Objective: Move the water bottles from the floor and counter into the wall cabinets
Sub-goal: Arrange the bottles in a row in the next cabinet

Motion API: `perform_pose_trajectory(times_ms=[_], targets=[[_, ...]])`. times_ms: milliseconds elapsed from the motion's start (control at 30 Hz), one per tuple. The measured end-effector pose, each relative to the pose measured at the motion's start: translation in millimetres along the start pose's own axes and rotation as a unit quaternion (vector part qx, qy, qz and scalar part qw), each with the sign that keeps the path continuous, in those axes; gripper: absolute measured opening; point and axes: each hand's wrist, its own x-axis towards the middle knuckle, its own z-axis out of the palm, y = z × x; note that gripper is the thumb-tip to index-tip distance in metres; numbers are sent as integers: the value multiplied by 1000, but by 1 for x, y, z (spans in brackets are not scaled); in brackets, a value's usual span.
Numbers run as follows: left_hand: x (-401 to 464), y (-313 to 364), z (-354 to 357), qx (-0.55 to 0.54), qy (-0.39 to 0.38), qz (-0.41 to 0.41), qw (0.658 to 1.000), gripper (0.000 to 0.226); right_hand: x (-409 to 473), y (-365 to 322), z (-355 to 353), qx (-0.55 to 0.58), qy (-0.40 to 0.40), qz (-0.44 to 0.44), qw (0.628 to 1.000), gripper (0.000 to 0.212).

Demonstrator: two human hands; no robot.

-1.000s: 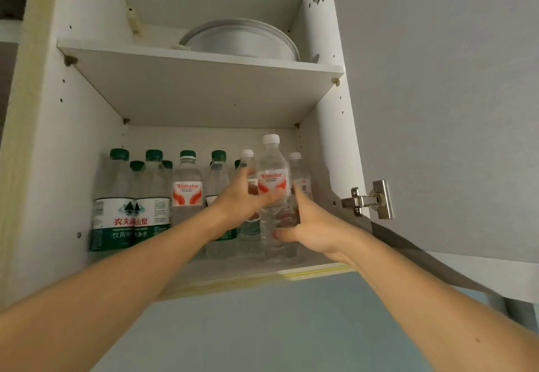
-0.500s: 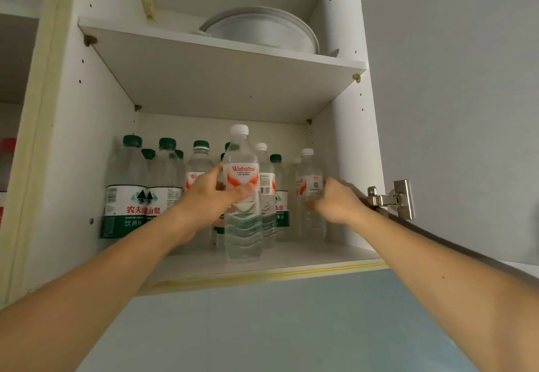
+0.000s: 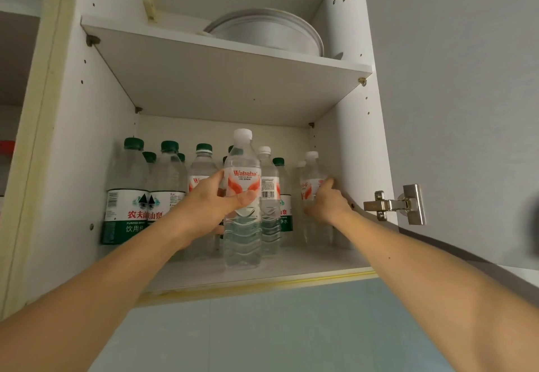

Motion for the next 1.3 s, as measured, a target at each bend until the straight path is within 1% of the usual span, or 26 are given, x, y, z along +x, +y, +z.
perform_pose_trajectory(times_ms=[67, 133, 267, 367, 500, 600, 700, 800, 900, 967, 1033, 1133, 1200, 1300], targets=[[1, -1, 0, 1, 1, -2, 1000, 51, -4, -1, -4, -26, 11, 4, 1000, 74], [2, -1, -1, 2, -2, -3, 1000, 45, -10, -2, -11, -48, 15, 10, 999, 75], [4, 4, 5, -17, -16, -16, 1000, 51, -25, -3, -29, -72, 11, 6, 997, 86], [7, 10, 12, -19, -24, -26, 999, 43, -37, -3, -45, -51, -14, -12, 999, 96], [8, 11, 15, -17, -20, -31, 999, 42, -51, -5, -54, 26, -48, -39, 998, 96], [4, 12, 14, -16, -19, -26, 999, 42, -54, -11, -44, 41, -40, -39, 998, 90], [1, 13, 14, 13, -7, -14, 1000, 43, -51, -17, -29, 26, -18, -32, 999, 84], [-1, 11, 14, 31, 1, -9, 999, 45, -44, -22, -18, 22, -11, -22, 999, 87], [-2, 11, 14, 42, 7, -3, 999, 40, -38, -24, -8, 32, -11, -19, 999, 90], [-2, 11, 15, 47, 9, 1, 999, 45, -33, -21, -2, 49, -27, -29, 998, 84], [-3, 10, 15, 47, 9, 7, 999, 51, -29, -15, 2, 72, -68, -52, 994, 72], [-2, 9, 15, 37, 7, 9, 999, 49, -26, -4, 4, 76, -120, -86, 986, 59], [-1, 8, 15, 34, 7, 9, 999, 49, -24, -3, 5, 73, -117, -91, 986, 57], [0, 7, 15, 31, 3, 13, 999, 57, -23, -7, 9, 53, -111, -86, 989, 55]])
